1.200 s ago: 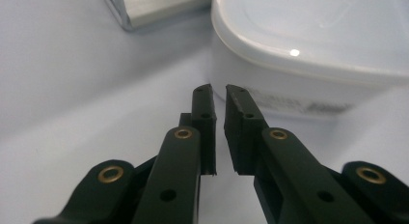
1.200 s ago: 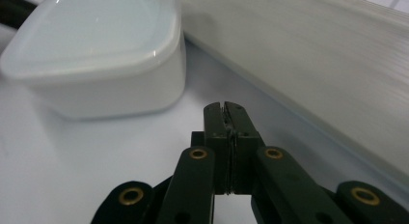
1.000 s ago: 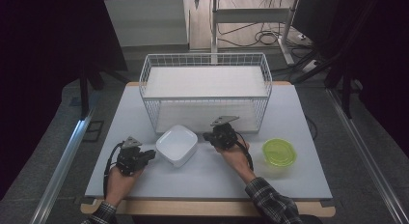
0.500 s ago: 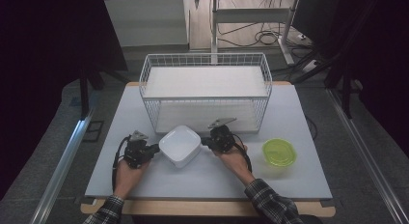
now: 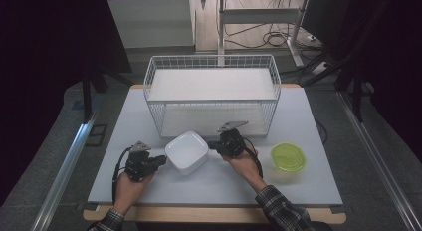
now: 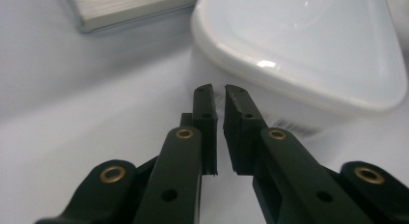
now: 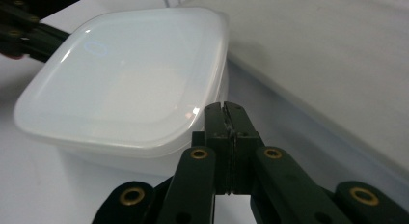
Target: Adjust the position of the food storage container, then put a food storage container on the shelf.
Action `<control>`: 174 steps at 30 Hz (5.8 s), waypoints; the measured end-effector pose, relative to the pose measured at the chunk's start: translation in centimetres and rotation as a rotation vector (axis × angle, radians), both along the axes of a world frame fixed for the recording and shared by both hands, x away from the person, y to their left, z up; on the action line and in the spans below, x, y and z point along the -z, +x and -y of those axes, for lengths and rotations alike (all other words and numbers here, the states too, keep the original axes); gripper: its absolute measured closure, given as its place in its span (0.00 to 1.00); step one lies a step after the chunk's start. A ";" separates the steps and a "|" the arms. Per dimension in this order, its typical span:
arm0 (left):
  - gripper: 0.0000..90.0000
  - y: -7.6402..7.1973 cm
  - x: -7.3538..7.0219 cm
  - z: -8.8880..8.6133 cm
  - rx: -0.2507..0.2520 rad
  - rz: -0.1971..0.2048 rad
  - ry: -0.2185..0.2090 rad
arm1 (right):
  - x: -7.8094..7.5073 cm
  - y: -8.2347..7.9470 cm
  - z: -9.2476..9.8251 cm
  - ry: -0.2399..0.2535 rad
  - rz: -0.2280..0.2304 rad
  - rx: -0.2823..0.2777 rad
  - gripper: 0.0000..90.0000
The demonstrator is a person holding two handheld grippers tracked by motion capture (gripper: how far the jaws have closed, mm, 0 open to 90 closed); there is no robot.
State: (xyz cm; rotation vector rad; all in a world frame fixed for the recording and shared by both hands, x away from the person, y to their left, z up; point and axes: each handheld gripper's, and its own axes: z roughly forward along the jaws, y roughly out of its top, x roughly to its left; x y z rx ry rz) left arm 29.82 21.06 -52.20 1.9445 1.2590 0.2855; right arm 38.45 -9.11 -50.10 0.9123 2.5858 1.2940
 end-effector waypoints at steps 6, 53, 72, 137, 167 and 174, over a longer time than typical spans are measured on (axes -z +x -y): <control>0.95 1.0 0.3 0.7 -0.002 0.001 0.009 | -0.2 -1.2 0.8 -0.005 -0.015 -0.018 0.99; 1.00 2.0 -0.2 7.4 0.145 0.046 0.045 | -0.1 -4.6 5.8 -0.144 -0.003 0.151 1.00; 0.80 -1.6 -1.6 6.2 0.194 0.071 0.054 | -1.0 -7.7 7.5 -0.157 0.020 0.146 0.94; 0.22 1.9 -1.3 8.3 0.323 -0.072 -0.173 | -1.4 -4.2 6.4 0.038 -0.214 0.085 0.41; 0.88 -0.8 -3.1 6.2 0.174 0.020 -0.256 | -3.4 -7.1 7.3 0.081 -0.071 0.212 0.86; 0.88 -0.8 -4.7 6.0 0.181 0.067 -0.249 | -5.1 -7.3 7.3 0.097 -0.019 0.185 0.87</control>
